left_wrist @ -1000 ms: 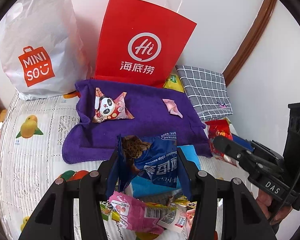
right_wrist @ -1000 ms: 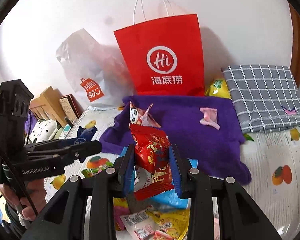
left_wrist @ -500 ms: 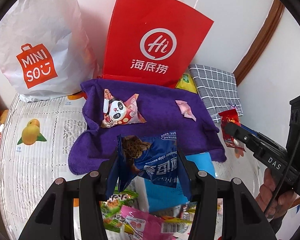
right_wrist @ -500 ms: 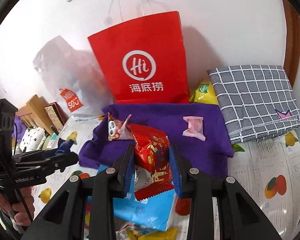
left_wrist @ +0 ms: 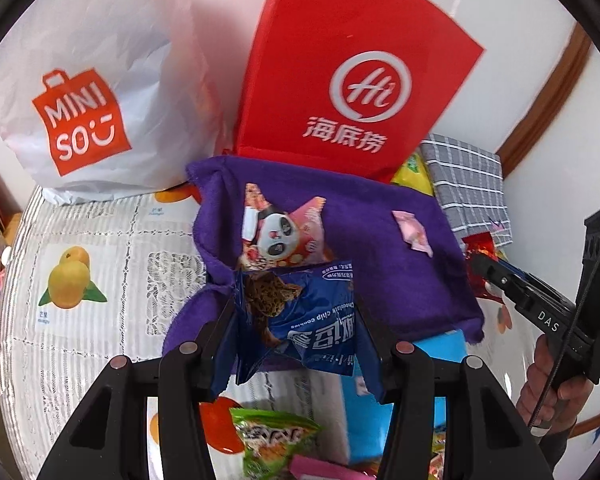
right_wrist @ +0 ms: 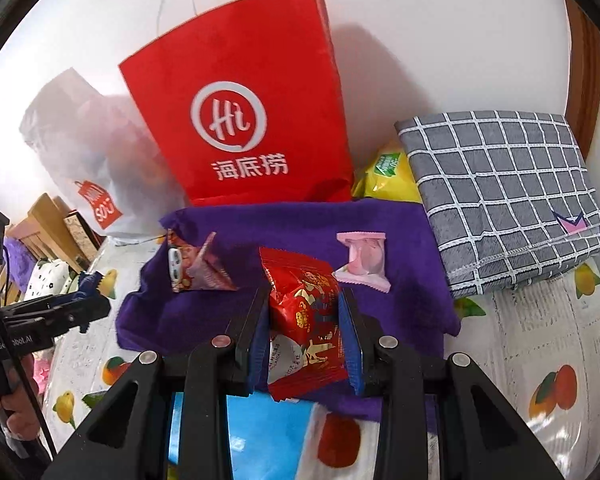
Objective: Organize snacks
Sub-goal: 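Carry the blue chip bag with the left tool while the right tool carries the red packet to the towel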
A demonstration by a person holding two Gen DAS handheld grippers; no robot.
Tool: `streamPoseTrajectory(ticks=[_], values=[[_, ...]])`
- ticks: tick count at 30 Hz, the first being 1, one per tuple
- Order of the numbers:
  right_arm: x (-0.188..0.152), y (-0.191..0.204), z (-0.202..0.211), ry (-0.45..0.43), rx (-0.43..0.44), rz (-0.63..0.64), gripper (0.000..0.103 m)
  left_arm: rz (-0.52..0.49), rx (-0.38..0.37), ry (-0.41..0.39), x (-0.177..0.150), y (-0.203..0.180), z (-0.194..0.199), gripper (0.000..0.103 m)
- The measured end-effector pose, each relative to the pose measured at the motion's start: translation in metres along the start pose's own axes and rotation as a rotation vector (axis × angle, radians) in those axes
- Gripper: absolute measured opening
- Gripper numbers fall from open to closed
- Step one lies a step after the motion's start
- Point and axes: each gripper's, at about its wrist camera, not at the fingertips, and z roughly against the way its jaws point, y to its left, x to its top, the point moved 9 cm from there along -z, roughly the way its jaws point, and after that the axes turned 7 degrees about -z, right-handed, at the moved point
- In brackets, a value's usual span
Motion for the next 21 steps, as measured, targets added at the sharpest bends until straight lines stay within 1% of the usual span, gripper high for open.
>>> streamPoseTrajectory(ticks=[2,6,11,15,21], values=[[0.001,-0.005,-0.007,0.009,-0.007,-0.008,0.033,0.006,-0.006,0.006,0.002,0.002,-0.006,0.049],[0.0,-0.011,-0.024,0.036,-0.006,-0.02,0.034,-0.014,0.026,0.024,0.004,0.007,-0.02,0.049],[-0.006,-0.014,-0.047,0.086,0.005,-0.017,0.033,-0.018,0.029,0.067,0.002,0.01,-0.04,0.049],[-0.012,-0.019,-0.064,0.126,-0.009,-0.01,0.034,-0.015,0.045,0.096,0.001,0.015,-0.053,0.049],[-0.022,-0.026,-0.08,0.165,-0.008,-0.018,0.034,-0.016,0.042,0.122,0.001,0.017,-0.065,0.049]])
